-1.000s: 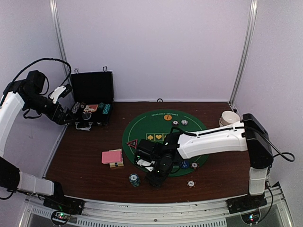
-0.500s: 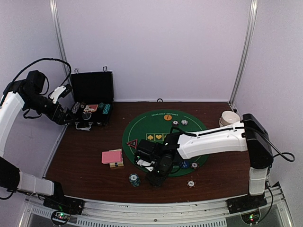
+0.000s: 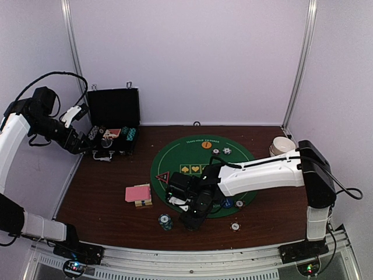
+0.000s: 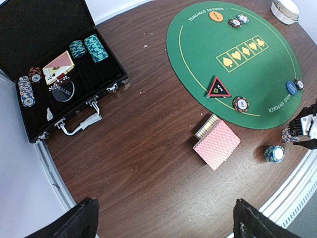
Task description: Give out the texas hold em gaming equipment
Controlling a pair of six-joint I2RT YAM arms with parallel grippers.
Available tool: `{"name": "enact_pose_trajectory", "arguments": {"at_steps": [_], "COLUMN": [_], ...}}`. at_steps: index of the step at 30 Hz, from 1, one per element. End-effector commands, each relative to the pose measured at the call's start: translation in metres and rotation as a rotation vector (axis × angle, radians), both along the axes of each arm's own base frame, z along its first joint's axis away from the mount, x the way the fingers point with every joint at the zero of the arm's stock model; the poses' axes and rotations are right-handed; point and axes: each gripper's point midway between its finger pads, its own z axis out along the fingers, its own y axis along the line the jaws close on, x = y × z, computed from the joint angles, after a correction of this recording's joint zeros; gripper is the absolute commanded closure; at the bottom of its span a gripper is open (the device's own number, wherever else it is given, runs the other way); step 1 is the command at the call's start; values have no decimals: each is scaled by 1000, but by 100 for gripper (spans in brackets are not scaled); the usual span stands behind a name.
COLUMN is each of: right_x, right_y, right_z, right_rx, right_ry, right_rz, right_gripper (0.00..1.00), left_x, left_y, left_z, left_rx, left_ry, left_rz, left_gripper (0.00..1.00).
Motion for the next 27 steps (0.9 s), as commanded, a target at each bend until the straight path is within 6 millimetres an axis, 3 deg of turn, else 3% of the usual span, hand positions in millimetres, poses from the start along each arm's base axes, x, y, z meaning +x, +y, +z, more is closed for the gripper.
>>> {"name": "enact_pose_trajectory", "arguments": {"at_steps": [1, 5, 10, 14, 18, 23, 27], "right_x": [-3, -3, 0, 3, 7, 23, 53], "right_y": [0, 0, 1, 3, 9, 17, 20], "right_z": [-6, -6, -1, 12, 40, 73, 77], "right_rx": [-21, -21, -12, -1, 32, 84, 103], "right_ry": [8, 7, -10, -26, -52, -96, -119], "right_rz": [12, 13, 8, 8, 14, -1, -58], "right_gripper": [41, 42, 52, 64, 66, 70, 78], "left_x": [0, -1, -1, -1, 0, 0, -1], "left_y": [1, 1, 1, 1, 0, 0, 0], "left_z": [5, 5, 5, 4, 3, 3, 1], "left_rx": [-2, -1, -1, -1, -4, -3, -4], "left_ry": [-17, -17, -19, -15, -14, -12, -7], "left_rz": [-2, -3, -3, -3, -5, -4, -4], "left_gripper": [2, 2, 3, 3, 2, 3, 2]}}
